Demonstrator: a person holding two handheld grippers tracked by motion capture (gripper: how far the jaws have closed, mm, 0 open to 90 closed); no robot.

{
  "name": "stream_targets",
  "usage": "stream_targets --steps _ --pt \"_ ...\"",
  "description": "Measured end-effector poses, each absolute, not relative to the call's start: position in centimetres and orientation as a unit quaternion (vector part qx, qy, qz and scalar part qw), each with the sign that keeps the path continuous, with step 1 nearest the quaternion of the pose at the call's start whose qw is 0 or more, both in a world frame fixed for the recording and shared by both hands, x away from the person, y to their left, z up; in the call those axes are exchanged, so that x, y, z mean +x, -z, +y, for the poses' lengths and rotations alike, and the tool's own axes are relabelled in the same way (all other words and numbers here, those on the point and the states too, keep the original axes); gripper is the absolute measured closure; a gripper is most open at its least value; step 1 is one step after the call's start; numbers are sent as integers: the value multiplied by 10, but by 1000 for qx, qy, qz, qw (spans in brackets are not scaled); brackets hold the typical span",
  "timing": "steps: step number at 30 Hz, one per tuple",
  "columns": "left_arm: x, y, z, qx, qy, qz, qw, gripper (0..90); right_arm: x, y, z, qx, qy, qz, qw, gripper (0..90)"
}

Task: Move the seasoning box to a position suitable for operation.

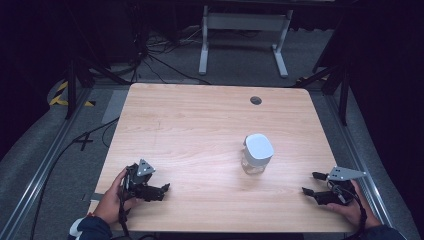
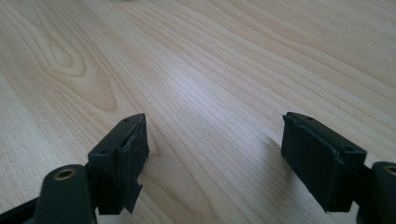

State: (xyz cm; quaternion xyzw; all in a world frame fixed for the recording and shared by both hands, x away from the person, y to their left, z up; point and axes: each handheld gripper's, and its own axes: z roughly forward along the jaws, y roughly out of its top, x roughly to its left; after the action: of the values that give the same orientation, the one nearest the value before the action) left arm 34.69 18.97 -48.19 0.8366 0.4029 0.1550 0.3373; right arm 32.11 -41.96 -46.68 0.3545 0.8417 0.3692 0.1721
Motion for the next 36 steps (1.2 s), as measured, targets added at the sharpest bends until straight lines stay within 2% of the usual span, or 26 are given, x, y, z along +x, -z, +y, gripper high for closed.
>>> stream_targets --steps 8,23,27,30,32,36 --pt "356 481 191 842 -145 396 337 0 321 467 -420 354 -369 841 174 227" --pt "377 481 184 876 -115 312 349 3 326 467 -415 372 -365 833 184 223" --pt "389 479 177 876 -114 301 359 69 328 467 -410 385 -362 828 188 222" --pt "396 478 172 874 -121 290 371 167 330 467 -409 388 -361 826 191 222" --pt "399 477 168 874 -135 286 369 168 331 467 -408 392 -361 824 193 221" --pt "400 474 161 879 -155 268 364 247 333 467 -404 397 -359 822 194 222"
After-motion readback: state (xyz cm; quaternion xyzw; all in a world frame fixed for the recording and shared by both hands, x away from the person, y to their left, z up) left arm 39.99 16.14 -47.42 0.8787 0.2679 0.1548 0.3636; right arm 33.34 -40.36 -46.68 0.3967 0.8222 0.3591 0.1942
